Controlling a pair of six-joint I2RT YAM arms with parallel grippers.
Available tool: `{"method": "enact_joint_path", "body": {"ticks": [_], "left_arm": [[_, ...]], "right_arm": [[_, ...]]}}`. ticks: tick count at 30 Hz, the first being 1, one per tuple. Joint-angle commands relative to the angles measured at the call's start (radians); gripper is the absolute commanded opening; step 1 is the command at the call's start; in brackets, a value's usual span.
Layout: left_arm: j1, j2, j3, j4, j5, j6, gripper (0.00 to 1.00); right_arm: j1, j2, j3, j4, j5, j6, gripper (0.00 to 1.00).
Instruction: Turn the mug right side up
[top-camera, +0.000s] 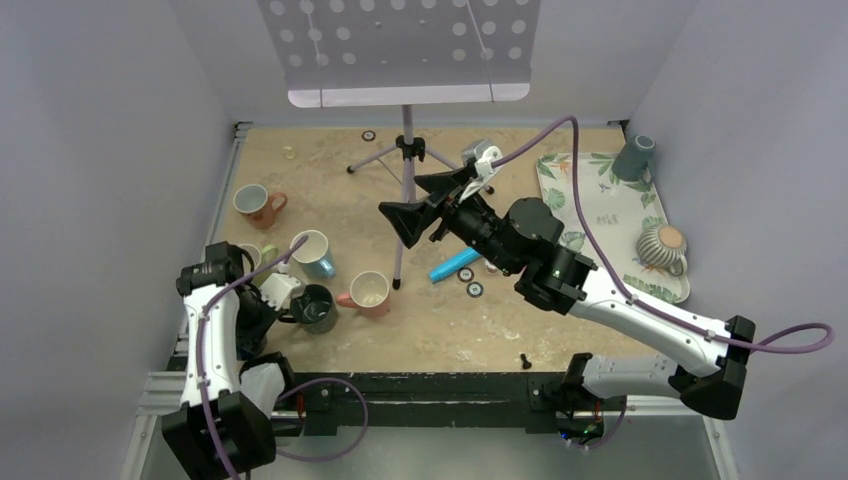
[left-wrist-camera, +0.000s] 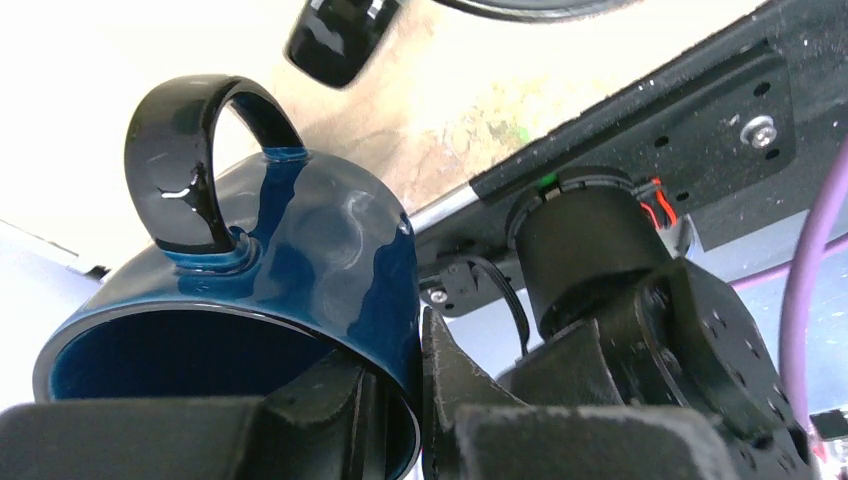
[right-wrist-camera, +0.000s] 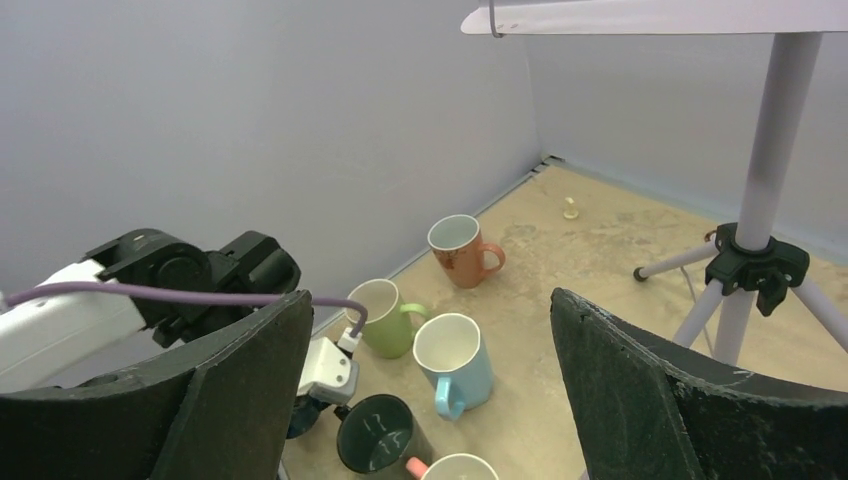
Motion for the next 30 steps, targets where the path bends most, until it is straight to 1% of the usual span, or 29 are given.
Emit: {"method": "enact_joint_path", "body": {"ticks": [1,3,5,9,12,15,16,17,18,21,22,24,25,27,29,30], "left_arm": [[0.106,0.086,-0.017,0.188,0.087,0.091,0.00],[0.151,0.106,-0.036,0.252,0.124,0.120,0.00],[0.160,0.102,-0.072,0.311,0.152,0.129,0.00],[0.161,0.081,-0.125,0.330,0.247,0.166,0.00],[0.161,0.096,-0.172,0.383,0.242,0.177,0.00],[0.161,0.122,-0.194,0.400,0.250,0.187,0.00],[0.160,0.125,-0.194,0.403,0.253,0.182,0.02],[0.160,0.126,-0.194,0.400,0.253,0.179,0.07],[0.161,0.121,-0.192,0.398,0.253,0.174,0.16],[0.161,0.072,-0.184,0.376,0.234,0.167,0.47],[0.161,0.047,-0.177,0.365,0.227,0.164,0.54],[0.161,-0.003,-0.144,0.323,0.228,0.162,0.63],[0.160,-0.024,-0.120,0.295,0.237,0.158,0.66],[0.159,-0.048,-0.046,0.224,0.271,0.131,0.69],[0.157,-0.057,0.039,0.163,0.311,0.091,0.70],[0.156,-0.059,0.077,0.146,0.332,0.067,0.71]], "right_arm": [[0.000,-0.036,-0.014,0.026,0.017,-0.039,0.93],[0.000,-0.042,-0.018,0.023,0.029,-0.042,0.93],[0.000,-0.053,-0.033,0.029,0.023,-0.043,0.93],[-0.001,-0.060,-0.041,0.025,0.022,-0.054,0.93],[-0.001,-0.062,-0.039,0.026,0.025,-0.059,0.93],[-0.001,-0.064,-0.032,0.015,0.032,-0.064,0.93],[-0.001,-0.064,-0.030,0.008,0.047,-0.066,0.94],[-0.001,-0.059,-0.021,-0.010,0.085,-0.063,0.96],[-0.003,-0.048,-0.003,-0.047,0.138,-0.053,0.96],[-0.004,-0.025,0.034,-0.188,0.383,-0.010,0.98],[-0.007,-0.030,0.028,-0.225,0.453,0.007,0.99],[-0.042,-0.044,0.026,-0.348,0.548,0.072,0.99],[-0.083,-0.048,0.032,-0.424,0.558,0.136,0.99],[-0.192,-0.066,0.023,-0.552,0.530,0.230,0.98],[-0.319,-0.105,-0.029,-0.611,0.479,0.297,0.98],[-0.387,-0.129,-0.071,-0.613,0.453,0.312,0.98]]}}
